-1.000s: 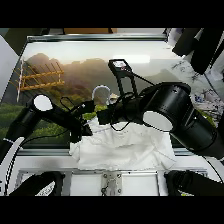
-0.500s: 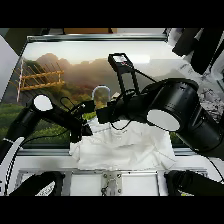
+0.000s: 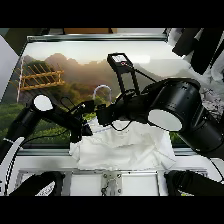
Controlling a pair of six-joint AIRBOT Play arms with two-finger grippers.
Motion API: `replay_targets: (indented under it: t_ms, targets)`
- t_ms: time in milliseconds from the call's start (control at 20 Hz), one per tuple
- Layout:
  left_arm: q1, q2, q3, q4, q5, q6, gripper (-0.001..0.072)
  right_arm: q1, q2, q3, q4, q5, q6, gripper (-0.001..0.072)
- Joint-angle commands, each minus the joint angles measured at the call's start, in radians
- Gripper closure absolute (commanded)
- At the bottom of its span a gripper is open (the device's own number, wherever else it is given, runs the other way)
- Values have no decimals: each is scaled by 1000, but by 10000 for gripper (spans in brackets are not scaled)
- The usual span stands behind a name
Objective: Fold the clothes and pants, and hang the long-sleeved shirts on hangers.
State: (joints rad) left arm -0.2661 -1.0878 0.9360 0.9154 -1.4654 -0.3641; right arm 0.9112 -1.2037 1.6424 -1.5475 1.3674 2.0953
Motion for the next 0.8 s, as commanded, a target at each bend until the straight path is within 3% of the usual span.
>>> replay_targets:
  t_ms: [0,200,400,550,650,750]
  targets:
    - [1,0,0,0,-1,2,693,-1,2,1,68,5,-32,107]
    - [1,0,0,0,-1,2,694,-58,26,21,191,115,-103,106]
    - [1,0,0,0,-1,2,694,-246,80,34,417,197,-268,106]
    - [1,0,0,0,-1,2,694,-388,103,34,523,249,-365,106]
    - [1,0,0,0,0,2,694,-449,105,34,597,249,-499,107]
    - [1,0,0,0,-1,2,694,-482,103,34,599,249,-570,107]
